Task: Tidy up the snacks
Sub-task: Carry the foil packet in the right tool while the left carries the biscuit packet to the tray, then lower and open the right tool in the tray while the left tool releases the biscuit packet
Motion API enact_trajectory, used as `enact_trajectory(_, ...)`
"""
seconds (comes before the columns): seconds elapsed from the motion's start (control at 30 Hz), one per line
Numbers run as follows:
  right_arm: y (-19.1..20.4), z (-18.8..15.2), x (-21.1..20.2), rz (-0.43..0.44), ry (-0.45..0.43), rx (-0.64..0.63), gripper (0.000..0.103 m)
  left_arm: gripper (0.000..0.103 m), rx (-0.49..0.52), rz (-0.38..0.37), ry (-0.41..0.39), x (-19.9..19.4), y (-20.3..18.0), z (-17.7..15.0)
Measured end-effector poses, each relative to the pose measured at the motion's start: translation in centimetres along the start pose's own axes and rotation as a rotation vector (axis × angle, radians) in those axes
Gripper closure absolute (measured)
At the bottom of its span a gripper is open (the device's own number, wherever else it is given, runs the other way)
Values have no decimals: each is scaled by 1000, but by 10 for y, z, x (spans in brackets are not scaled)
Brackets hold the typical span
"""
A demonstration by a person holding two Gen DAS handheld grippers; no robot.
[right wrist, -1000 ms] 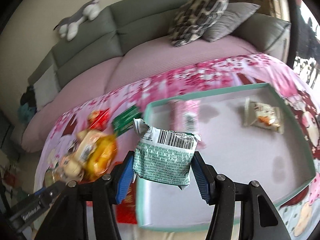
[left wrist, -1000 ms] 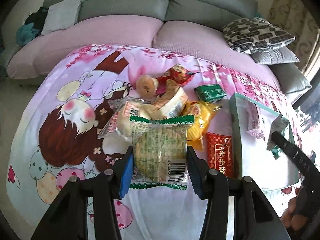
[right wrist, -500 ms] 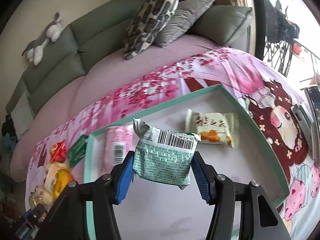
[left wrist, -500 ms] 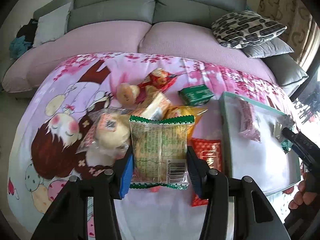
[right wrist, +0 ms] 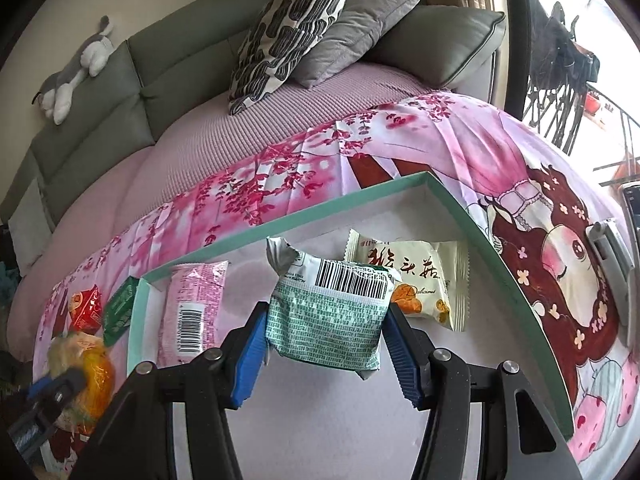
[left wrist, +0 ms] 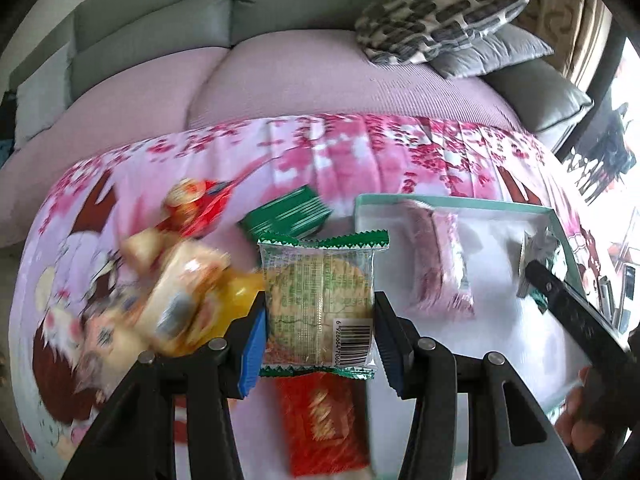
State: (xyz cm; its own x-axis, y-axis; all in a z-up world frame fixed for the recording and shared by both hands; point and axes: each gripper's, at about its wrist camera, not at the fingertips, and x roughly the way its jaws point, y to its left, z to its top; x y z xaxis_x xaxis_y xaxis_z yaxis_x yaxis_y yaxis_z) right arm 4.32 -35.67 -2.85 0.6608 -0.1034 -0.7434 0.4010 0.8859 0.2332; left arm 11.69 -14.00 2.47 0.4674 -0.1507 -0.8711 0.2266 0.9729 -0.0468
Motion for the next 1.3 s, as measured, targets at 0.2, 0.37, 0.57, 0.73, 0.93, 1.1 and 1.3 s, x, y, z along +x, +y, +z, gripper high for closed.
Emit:
enact_trajectory(0.2, -4, 0, 0, 7, 5, 12, 43, 52, 37, 25, 25, 32, -24, 20)
enact_trajectory(0.37, -5, 1, 3, 13, 14, 16, 43, 52, 56, 39, 26, 47, -36, 25)
enact_trajectory(0.57, -7, 0, 5, 14, 22, 25, 43, 52, 108, 49, 17, 52, -57, 24)
enact_trajectory(0.73, -8, -1, 6, 14, 26, 31, 43, 52, 122, 72, 10, 53, -63, 25)
enact_trajectory(0.93, -8, 0, 5, 16, 27, 33, 43, 52, 154, 100, 1, 50, -68, 23)
enact_trajectory(1.1, -7, -1, 5, 19, 29, 34, 43, 52, 183, 77, -5, 49, -78, 21)
enact_trajectory(1.3, -8, 0, 7, 21, 37, 33, 42, 52, 158, 36, 39, 63, -74, 19)
